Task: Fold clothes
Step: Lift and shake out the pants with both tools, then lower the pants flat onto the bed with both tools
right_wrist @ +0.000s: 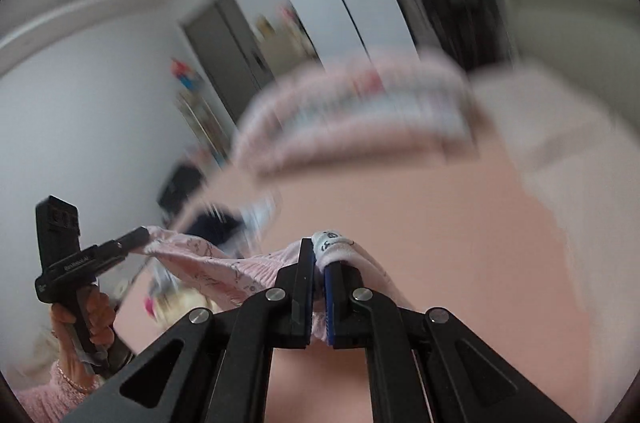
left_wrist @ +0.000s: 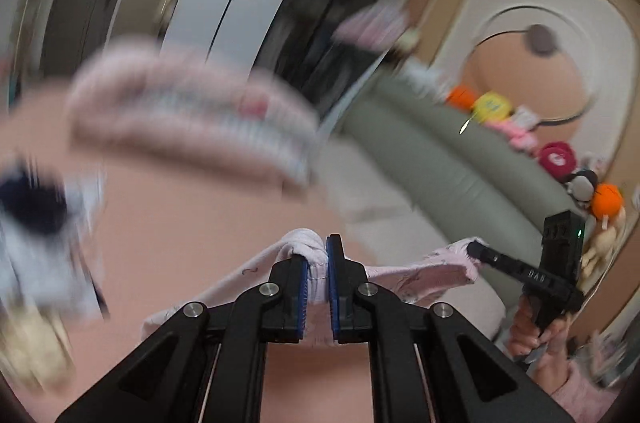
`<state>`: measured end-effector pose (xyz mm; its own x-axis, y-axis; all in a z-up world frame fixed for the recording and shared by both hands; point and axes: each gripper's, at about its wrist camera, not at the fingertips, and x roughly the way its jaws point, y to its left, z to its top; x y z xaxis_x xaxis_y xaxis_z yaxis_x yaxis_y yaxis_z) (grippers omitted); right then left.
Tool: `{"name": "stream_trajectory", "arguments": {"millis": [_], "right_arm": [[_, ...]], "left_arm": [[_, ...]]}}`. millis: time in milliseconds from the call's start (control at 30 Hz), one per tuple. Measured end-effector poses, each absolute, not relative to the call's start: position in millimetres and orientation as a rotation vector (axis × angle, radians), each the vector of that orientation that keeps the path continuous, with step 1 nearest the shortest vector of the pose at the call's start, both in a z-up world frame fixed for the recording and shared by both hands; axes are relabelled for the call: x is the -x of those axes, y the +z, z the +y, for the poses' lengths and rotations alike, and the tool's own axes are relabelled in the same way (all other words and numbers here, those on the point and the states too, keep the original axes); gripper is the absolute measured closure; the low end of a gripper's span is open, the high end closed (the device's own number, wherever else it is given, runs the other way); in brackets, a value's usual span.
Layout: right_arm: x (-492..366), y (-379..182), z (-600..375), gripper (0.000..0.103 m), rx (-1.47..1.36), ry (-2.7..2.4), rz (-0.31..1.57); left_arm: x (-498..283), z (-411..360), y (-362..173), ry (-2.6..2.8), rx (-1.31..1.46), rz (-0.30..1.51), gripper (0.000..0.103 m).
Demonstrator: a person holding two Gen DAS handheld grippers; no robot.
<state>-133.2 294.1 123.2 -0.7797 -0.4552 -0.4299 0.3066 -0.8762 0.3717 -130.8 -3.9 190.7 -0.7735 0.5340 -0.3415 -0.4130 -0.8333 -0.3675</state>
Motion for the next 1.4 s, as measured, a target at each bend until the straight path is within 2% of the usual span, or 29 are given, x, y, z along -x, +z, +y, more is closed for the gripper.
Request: {"name": "stream_trajectory", "arguments": {"millis": [100,200,300,433,533,600,933,1167,1233,1400], "right_arm": [[111,173,291,0.1,-0.545,-2.628,-0.322],[99,154,289,0.1,-0.607,-2.617,-0.343],[98,70,294,0.1,-0.878,-2.571,-0.388],[111,-95,300,0.099,-1.375,-2.416,-0.508],[108,-191,293,0.099,-1.644,-2.329,-0.503],[103,-217,289,0.099,-1.697,-2.291,-0.535],[98,-234,273,0.099,-1.795,-2.267,-0.408],[88,-207,276,0.098,-1.873,-2.162,-0.307],[92,-185,278,0.098,-1.859,-2.145,-0.187],[96,-139,257,0.098,-1.909,-2.013,0.262]], "left_arm": [[99,-3,208,2.588,0.496,-0.267,0.096],[88,0,166,2.585,0.586,-0.234,0.096],[103,4,69,2.529,0.902,-0.281,0.096],[123,7,-77,2.403,1.378,-0.35,0.096],[124,10,-148,2.347,1.592,-0.327,0.096],[121,10,-167,2.336,1.641,-0.314,0.096],[99,-2,-167,2.293,1.643,-0.385,0.096],[94,12,-171,2.259,1.673,-0.327,0.096],[97,15,-171,2.256,1.663,-0.32,0.096],[105,16,-172,2.247,1.656,-0.332,0.095]]}}
